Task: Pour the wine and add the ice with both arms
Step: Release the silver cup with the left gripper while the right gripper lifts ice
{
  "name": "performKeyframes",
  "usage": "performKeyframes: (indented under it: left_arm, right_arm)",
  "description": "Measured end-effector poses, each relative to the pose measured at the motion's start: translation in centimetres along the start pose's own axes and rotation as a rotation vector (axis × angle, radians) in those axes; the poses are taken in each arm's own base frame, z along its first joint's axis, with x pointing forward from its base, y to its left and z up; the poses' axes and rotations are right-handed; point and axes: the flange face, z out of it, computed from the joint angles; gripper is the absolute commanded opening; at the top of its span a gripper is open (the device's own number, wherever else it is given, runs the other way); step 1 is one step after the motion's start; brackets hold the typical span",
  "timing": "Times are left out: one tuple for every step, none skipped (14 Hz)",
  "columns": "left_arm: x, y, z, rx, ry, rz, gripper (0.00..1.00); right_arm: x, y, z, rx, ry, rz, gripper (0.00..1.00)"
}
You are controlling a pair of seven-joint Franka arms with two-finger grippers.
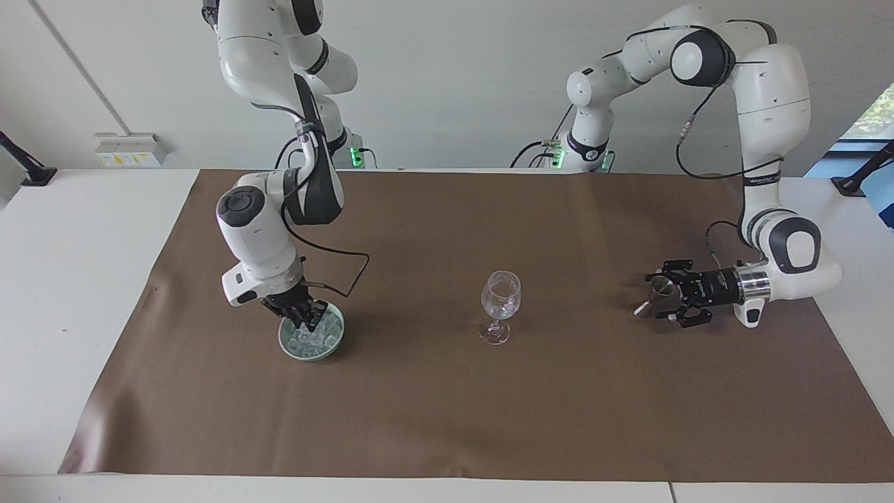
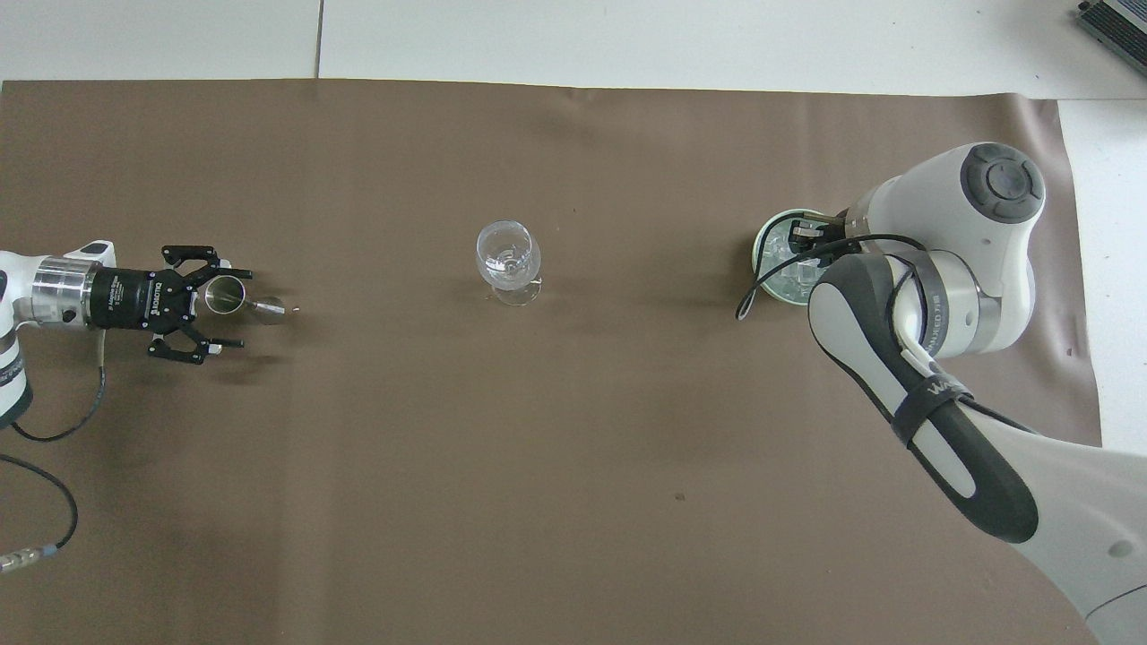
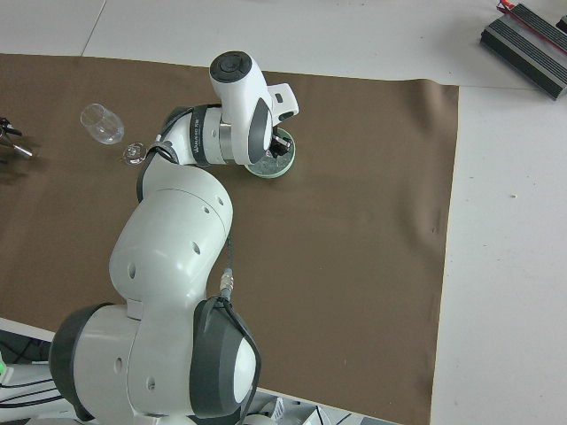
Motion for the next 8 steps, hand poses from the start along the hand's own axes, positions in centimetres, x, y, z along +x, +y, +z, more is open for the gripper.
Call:
performKeyframes:
  left_arm:
    - [-0.2, 0.1, -0.6, 0.005, 0.012, 0.009, 1.00]
    - [-0.5, 0.2, -1.2, 0.014, 0.022, 0.019, 1.00]
    - [-0.8, 0.4, -1.8, 0.022, 0.033, 0.032, 1.00]
    - [-1.1, 0.6, -2.4, 0.029, 0.047, 0.044, 1.00]
    - [-1.3, 0.7, -3.0, 0.034, 0.064, 0.058, 1.00]
    - [-1.4, 0.8, -3.5, 0.038, 0.079, 0.079, 1.00]
    - [-1.4, 0.9, -4.0, 0.044, 0.095, 0.101, 1.00]
    - [-1.5, 0.9, -4.6, 0.048, 0.110, 0.120, 1.00]
  right_arm:
    - [0.1, -0.1, -0.1, 0.002, 0.004, -0.001, 0.04]
    - [0.2, -0.2, -0.3, 0.003, 0.009, -0.003, 0.04]
    - [0.4, -0.5, -0.8, 0.006, 0.018, -0.006, 0.04]
    - [0.6, -0.8, -1.5, 0.012, 0.032, -0.010, 0.04]
    - [0.8, -1.3, -2.4, 0.019, 0.048, -0.016, 0.04]
    - [0.9, -2.1, -3.6, 0.030, 0.067, -0.027, 0.03]
    - [0.7, -3.6, -5.1, 0.044, 0.091, -0.048, 0.03]
    - [0.3, -5.2, -6.6, 0.058, 0.112, -0.072, 0.03]
